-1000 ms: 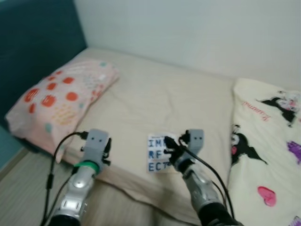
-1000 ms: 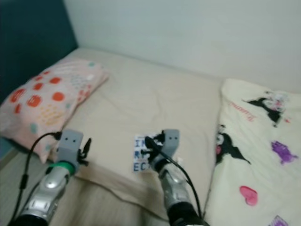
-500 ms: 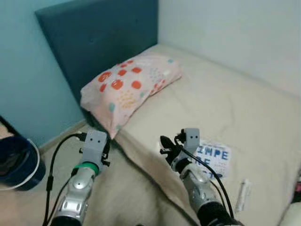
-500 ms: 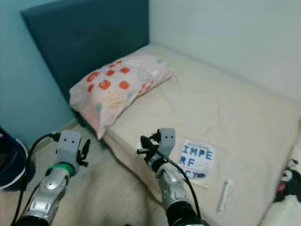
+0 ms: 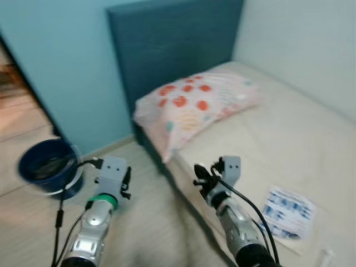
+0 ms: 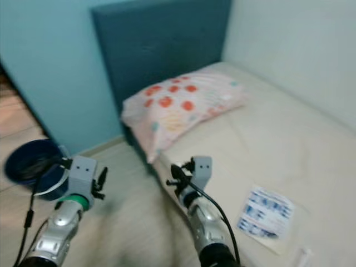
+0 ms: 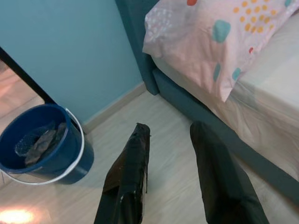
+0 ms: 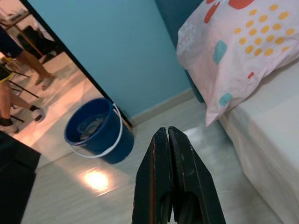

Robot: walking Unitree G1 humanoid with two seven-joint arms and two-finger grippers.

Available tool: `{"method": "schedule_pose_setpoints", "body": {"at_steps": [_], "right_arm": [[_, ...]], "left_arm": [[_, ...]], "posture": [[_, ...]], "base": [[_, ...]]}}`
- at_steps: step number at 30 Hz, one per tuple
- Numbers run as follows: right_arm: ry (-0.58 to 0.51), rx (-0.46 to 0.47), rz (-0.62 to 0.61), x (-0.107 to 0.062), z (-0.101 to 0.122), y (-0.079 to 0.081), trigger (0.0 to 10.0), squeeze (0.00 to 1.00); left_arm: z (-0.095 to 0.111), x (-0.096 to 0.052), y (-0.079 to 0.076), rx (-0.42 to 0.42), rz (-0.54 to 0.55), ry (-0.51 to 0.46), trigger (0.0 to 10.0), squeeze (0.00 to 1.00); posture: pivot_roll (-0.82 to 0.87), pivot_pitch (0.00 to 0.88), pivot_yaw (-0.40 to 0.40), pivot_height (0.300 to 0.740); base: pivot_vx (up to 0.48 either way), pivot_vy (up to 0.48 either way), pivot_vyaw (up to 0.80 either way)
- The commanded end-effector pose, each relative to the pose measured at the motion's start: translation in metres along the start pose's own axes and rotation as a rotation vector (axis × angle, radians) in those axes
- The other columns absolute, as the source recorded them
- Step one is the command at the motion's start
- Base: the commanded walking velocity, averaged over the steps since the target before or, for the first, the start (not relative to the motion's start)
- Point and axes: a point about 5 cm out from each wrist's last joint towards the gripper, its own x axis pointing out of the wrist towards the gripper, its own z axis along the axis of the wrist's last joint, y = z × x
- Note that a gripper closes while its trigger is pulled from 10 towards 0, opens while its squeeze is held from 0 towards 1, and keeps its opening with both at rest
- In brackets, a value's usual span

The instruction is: Clean up the room

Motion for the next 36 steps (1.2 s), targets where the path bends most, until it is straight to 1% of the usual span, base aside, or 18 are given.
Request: {"method": "schedule_pose_setpoints", "body": {"at_steps": [1, 6, 11, 25, 36], "right_arm": [[-0.007, 0.018, -0.018, -0.0029, -0.0007, -0.0031, 10.0, 0.0], [-0.007, 0.019, -0.016, -0.0034, -0.0012, -0.0028, 10.0, 0.0], [-0.012, 0.024, -0.017, -0.0036, -0.0011, -0.0023, 10.0, 0.0], [-0.02, 0.034, -0.03, -0.0053, -0.0018, -0.0027, 10.0, 0.0], [-0.026, 0.036, -0.029, -0.0032, 0.0014, -0.0027, 10.0, 0.0]], "left_arm": [[-0.0045, -0.001, 0.0003, -0.005, 0.001, 0.018, 10.0, 0.0], [-0.0039, -0.0003, -0.0005, -0.008, 0.0, 0.016, 10.0, 0.0], [-0.0037, 0.0012, 0.0023, -0.01, 0.03, 0.022, 10.0, 0.0], [0.0, 0.0039, 0.0014, -0.011, 0.025, 0.011, 10.0, 0.0], [0.0033, 0.0069, 0.0005, -0.01, 0.02, -0.004, 10.0, 0.0]], "posture": [[0.05, 0.0, 0.071, 0.74], [0.05, 0.0, 0.072, 0.74], [0.05, 0.0, 0.074, 0.74], [0.05, 0.0, 0.088, 0.74], [0.05, 0.0, 0.08, 0.74]], "base": [[0.0, 0.0, 0.8], [0.0, 0.0, 0.8], [0.0, 0.0, 0.8], [0.0, 0.0, 0.8], [0.0, 0.0, 0.8]]}}
